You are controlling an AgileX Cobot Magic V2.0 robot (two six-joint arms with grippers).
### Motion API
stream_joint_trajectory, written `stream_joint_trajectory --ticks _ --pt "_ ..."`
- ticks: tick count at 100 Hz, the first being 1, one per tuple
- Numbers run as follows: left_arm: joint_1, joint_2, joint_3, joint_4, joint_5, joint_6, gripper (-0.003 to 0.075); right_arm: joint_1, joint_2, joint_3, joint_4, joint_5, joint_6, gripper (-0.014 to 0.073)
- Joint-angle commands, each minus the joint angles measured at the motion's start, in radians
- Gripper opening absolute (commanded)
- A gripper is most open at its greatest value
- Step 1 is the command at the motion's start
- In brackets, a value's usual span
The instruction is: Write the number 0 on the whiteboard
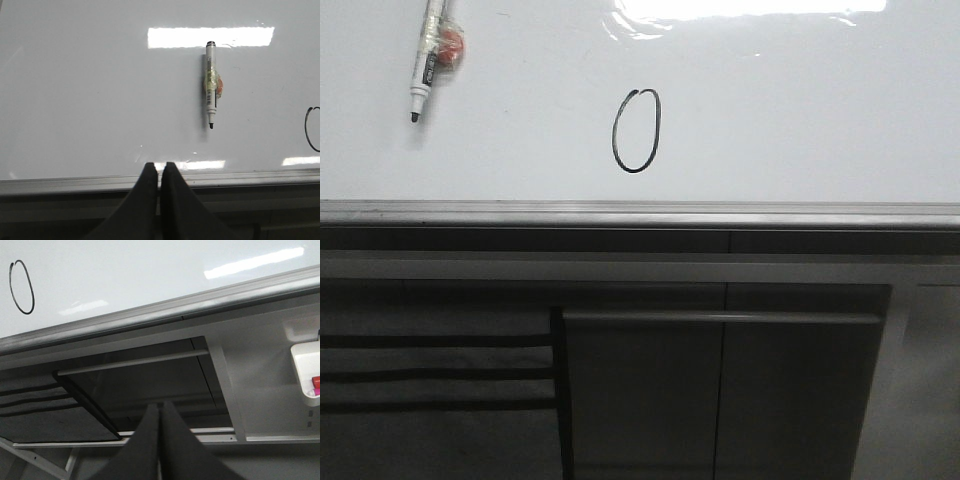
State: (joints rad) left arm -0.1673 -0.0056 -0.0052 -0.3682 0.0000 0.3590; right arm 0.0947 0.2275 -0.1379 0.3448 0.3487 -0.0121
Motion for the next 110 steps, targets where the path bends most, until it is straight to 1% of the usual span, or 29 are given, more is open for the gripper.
stream_joint_trajectory --ticks 1,4,9,14,17,19,21,23,100,110 --pt "-0.002 -0.025 0.025 0.021 -0.064 -0.017 -0.002 -0.005 0.01 -0.024 0.009 -0.076 -0.005 -0.0073" --pt "-0.002 -0.025 0.025 0.062 -0.065 -0.036 -0.002 -0.005 0.01 -0.024 0.009 -0.076 -0.005 -0.0073" --pt "-0.002 -0.025 0.025 0.17 -0.065 -0.129 -0.002 -0.005 0.01 -0.024 0.009 -0.076 -0.005 -0.0073" --pt "-0.002 -0.025 0.025 0.298 -0.065 -0.263 -0.002 -0.005 0.01 -0.024 0.009 -0.076 -0.005 -0.0073" --pt "-0.002 -0.025 0.025 0.388 -0.065 -0.369 -0.002 -0.005 0.01 -0.024 0.009 -0.076 -0.005 -0.0073" --pt "-0.002 -0.025 0.025 0.418 -0.065 -0.42 -0.002 -0.005 0.01 -0.024 0.009 -0.076 -0.005 -0.0073" --pt "-0.002 -0.025 0.025 0.461 -0.065 -0.454 -0.002 -0.005 0.01 -0.024 0.009 -0.076 -0.005 -0.0073" --pt "-0.002 -0.025 0.025 0.47 -0.065 -0.466 -0.002 -0.005 0.01 -0.024 0.009 -0.076 -0.005 -0.0073" --pt "-0.002 -0.025 0.025 0.465 -0.065 -0.47 -0.002 -0.005 -0.008 -0.015 0.009 -0.083 -0.005 -0.0073" --pt "-0.002 -0.025 0.025 0.465 -0.065 -0.47 -0.002 -0.039 -0.082 0.024 -0.057 -0.12 -0.026 -0.0073"
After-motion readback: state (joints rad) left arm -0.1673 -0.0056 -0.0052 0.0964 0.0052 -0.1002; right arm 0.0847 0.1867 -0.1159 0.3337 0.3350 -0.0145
